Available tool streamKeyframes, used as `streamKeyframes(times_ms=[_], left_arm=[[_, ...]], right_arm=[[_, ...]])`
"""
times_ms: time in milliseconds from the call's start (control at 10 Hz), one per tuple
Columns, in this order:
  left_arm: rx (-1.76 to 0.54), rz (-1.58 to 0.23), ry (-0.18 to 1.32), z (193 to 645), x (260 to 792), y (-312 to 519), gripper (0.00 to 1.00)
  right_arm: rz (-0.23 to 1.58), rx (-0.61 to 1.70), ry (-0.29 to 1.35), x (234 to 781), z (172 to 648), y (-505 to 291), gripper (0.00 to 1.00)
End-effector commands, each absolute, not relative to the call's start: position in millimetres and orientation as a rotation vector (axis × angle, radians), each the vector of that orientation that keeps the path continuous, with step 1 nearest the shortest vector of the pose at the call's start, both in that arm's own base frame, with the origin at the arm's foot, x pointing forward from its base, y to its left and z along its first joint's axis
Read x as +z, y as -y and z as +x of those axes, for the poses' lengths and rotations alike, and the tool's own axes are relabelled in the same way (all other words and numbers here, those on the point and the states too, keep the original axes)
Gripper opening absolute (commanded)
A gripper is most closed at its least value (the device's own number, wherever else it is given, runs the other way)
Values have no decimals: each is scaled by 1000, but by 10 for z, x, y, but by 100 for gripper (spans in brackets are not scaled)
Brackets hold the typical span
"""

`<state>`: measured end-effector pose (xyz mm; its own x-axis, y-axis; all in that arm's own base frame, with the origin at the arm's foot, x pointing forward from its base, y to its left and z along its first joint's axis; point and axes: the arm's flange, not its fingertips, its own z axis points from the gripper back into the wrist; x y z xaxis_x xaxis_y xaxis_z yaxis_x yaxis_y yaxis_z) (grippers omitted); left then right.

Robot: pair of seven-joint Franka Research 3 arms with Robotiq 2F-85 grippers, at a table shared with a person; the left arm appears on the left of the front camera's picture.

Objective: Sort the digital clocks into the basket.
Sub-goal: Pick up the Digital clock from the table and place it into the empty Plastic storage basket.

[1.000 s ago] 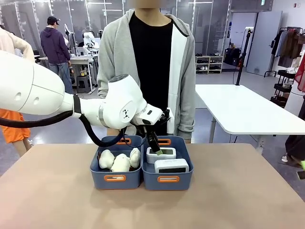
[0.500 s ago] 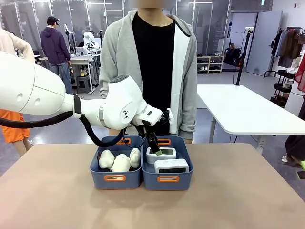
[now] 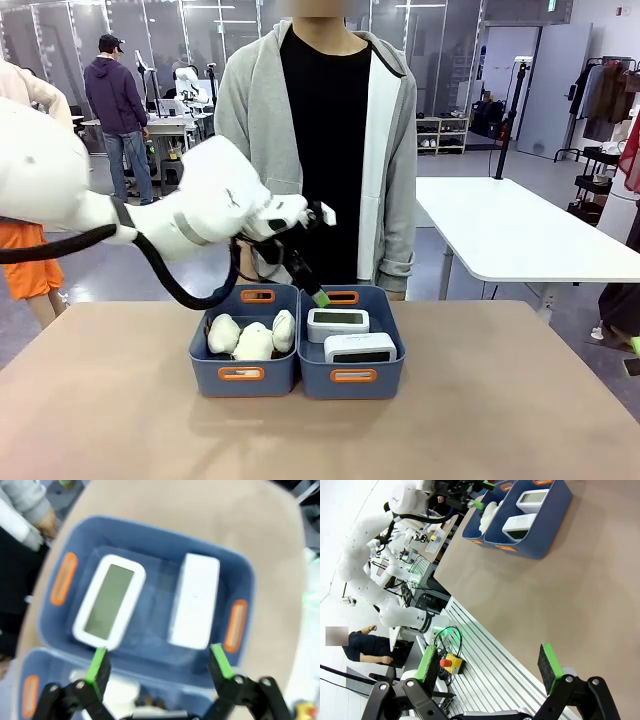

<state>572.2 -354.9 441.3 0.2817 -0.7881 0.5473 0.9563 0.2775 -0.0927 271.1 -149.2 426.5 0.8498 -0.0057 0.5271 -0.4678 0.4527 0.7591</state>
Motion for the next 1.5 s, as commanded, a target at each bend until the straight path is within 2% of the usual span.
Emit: streamKeyframes(times_ms=[0,100,300,500,600,800,1000,1400], left_arm=[[-1084,-671,337,5385,4609,3049,98],[-986,-806,291,5303,4672,2780,98],[-713,-1004,324,5045,4697,2096,98],[-613,-1119,508,4716,4672,1398,98],[-531,-1154,581,4379,4625,977,98],[-411,-1129,743,3866,4419,204,98],[-285,-1153,824,3408,4314,-378,98],[-74,-1078,849,2793,4073,-1245,98]], right_arm=[[1083,289,506,4306,2708,1488,100],[1083,289,506,4306,2708,1488,100],[1083,289,506,4306,2708,1488,100],[1083,289,506,4306,2708,1488,100],[1083,289,506,4306,2708,1488,100],[1083,289,506,4306,2708,1488,100],[1083,289,506,4306,2708,1488,100],[1083,289,506,4306,2708,1488,100]])
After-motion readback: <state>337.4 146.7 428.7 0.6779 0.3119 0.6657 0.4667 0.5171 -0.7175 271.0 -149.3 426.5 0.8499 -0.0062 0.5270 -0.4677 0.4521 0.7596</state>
